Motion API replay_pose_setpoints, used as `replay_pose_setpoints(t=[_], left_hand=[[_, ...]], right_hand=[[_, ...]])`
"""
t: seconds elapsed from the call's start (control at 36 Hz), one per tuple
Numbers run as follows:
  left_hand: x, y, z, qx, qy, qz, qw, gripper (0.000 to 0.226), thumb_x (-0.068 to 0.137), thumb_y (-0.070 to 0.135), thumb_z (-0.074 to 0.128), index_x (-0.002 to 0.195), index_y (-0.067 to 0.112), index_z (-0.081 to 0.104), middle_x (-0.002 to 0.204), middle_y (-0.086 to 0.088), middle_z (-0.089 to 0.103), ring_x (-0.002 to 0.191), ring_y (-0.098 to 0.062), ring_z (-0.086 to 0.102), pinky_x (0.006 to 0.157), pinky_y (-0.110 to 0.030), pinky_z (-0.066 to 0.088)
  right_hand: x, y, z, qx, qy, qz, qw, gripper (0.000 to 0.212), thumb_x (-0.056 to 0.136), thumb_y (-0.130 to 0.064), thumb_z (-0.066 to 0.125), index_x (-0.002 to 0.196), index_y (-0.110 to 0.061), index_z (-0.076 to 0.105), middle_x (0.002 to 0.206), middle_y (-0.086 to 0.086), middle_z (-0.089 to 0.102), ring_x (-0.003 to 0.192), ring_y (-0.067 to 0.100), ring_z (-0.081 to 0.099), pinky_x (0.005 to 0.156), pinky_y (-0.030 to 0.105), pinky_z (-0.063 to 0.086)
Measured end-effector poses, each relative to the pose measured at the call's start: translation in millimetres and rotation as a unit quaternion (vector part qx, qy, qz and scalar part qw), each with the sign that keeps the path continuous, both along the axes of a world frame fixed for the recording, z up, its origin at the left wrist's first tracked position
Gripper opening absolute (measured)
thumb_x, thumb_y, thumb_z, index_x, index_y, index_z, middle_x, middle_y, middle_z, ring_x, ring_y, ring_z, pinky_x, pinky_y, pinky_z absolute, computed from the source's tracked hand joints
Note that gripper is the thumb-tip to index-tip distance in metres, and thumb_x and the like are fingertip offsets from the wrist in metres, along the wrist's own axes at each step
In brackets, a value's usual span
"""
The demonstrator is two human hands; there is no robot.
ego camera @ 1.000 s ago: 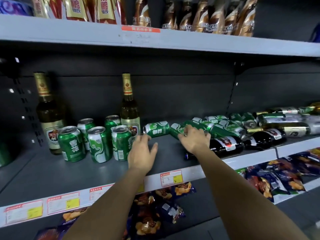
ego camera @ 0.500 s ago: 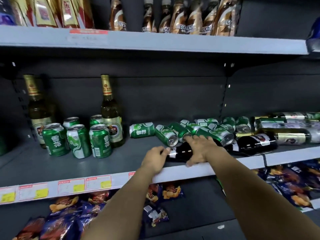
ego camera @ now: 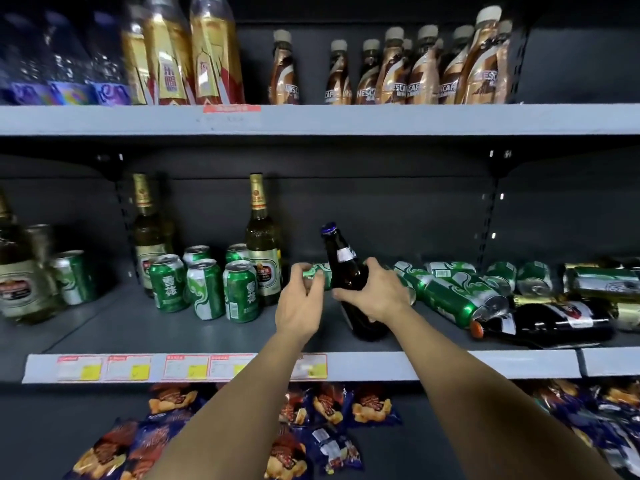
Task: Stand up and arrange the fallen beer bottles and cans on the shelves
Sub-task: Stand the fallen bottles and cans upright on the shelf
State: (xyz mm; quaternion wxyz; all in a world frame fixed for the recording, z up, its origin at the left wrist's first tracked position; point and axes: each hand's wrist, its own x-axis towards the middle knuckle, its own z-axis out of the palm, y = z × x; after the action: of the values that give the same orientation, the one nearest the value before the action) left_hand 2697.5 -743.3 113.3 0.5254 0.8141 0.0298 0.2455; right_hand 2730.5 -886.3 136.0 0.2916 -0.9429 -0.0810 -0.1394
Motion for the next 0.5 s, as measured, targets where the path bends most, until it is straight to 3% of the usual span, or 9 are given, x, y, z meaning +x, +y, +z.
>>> replay_pose_setpoints(t=[0.11,0.19,0.31,0.39,0.5], left_hand=[[6,21,-10,0.020,0.052,-0.026,0.998,0.028,0.092,0.022,0.054,0.117,0.026,0.045,0.104,0.006,0.063,0.101,-0.021,0.059,0.090,-0.040,0.048],[11,34,-9,0.025,0.084,-0.046,0.995,0.048,0.080,0.016,0.064,0.120,0.028,0.040,0.104,0.000,0.062,0.099,-0.024,0.060,0.087,-0.040,0.050],[25,59,-6,0.014,0.057,-0.049,0.997,0.078,0.067,0.025,0.080,0.132,0.025,0.037,0.116,0.004,0.058,0.107,-0.015,0.057,0.089,-0.032,0.047],[34,67,-7,0.026,0.040,-0.033,0.998,0.087,0.061,0.028,0.080,0.136,0.025,0.036,0.122,0.002,0.055,0.111,-0.017,0.056,0.094,-0.039,0.049],[45,74,-16,0.035,0.030,0.000,0.999,0.081,0.066,0.019,0.079,0.135,0.025,0.037,0.122,0.002,0.056,0.114,-0.021,0.056,0.091,-0.042,0.050]], right_hand=[[12,37,-3,0.102,0.018,0.013,0.994,0.074,0.052,-0.076,0.069,0.103,-0.026,0.048,0.103,0.001,0.065,0.099,0.026,0.062,0.082,0.040,0.052],[21,65,-2,0.128,0.032,0.026,0.991,0.072,0.056,-0.071,0.073,0.107,-0.026,0.049,0.106,0.000,0.064,0.098,0.023,0.062,0.078,0.036,0.052],[33,95,3,0.147,0.050,0.021,0.988,0.062,0.067,-0.061,0.076,0.108,-0.022,0.049,0.092,-0.005,0.060,0.066,0.011,0.058,0.053,0.024,0.044],[42,109,0,0.161,0.061,0.021,0.985,0.067,0.060,-0.067,0.076,0.104,-0.024,0.048,0.098,-0.002,0.065,0.081,0.020,0.067,0.067,0.037,0.058],[49,123,-6,0.150,0.073,0.012,0.986,0.069,0.063,-0.066,0.076,0.111,-0.023,0.049,0.106,-0.002,0.066,0.099,0.022,0.065,0.083,0.037,0.054]])
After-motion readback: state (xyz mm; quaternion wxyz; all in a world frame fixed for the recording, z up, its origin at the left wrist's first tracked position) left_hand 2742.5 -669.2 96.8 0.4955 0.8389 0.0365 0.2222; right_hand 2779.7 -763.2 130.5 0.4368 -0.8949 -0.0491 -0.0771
